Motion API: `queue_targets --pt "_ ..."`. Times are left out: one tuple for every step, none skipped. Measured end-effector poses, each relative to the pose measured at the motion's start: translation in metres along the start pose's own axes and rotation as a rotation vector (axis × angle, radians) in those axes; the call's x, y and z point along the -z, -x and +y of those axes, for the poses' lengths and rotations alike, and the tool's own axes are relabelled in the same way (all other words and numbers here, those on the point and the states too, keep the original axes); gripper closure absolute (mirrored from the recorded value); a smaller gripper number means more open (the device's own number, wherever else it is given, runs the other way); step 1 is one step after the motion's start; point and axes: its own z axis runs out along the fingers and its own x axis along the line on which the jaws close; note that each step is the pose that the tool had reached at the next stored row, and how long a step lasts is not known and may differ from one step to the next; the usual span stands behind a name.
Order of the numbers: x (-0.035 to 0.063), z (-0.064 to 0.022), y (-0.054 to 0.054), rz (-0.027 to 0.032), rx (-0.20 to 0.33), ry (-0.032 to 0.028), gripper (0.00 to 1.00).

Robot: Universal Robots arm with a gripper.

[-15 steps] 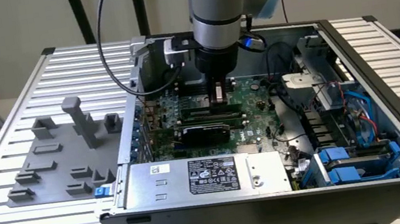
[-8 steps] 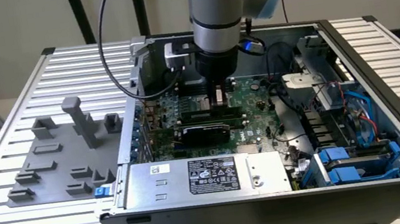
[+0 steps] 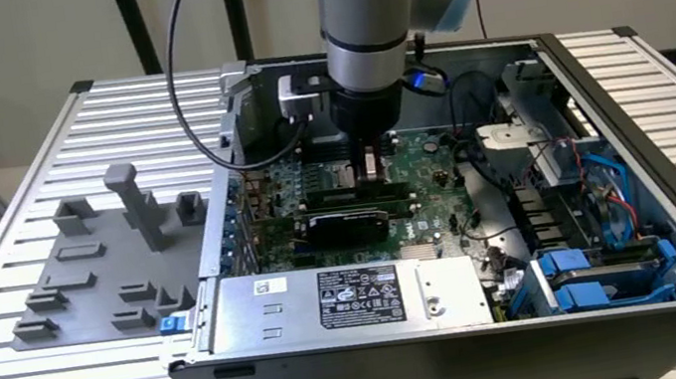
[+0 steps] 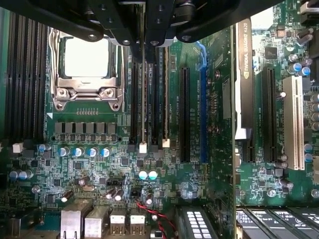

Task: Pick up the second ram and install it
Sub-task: 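Insert the second ram into the second slot, then press down the second ram until it locks into place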

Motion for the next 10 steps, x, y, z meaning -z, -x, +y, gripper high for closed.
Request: queue_targets --pt "-0.0004 0.0000 0.0000 0.0001 0.000 -0.0003 1.00" --pt "-0.0007 0.0000 -0.0001 0.0002 0.000 -0.0003 1.00" --pt "-0.0009 0.0000 -0.0001 0.0002 0.000 -0.0004 1.00" --pt "-0.0010 0.0000 -0.0001 0.0004 0.000 -0.0004 1.00" --pt "-0.0012 0.0000 0.0000 0.0002 0.000 -0.0005 1.00" --pt "-0.0013 0.0000 0.0001 0.0002 0.000 -0.0005 1.00" --pt "-0.0015 0.0000 0.0003 0.0000 0.000 -0.0006 1.00" --pt "-0.0016 0.0000 0.0005 -0.0001 0.000 -0.0007 1.00" --pt "-0.0016 0.0000 0.0006 -0.0001 0.000 -0.0007 1.00" --pt "-0.0017 0.0000 0.0008 -0.0001 0.000 -0.0007 1.00"
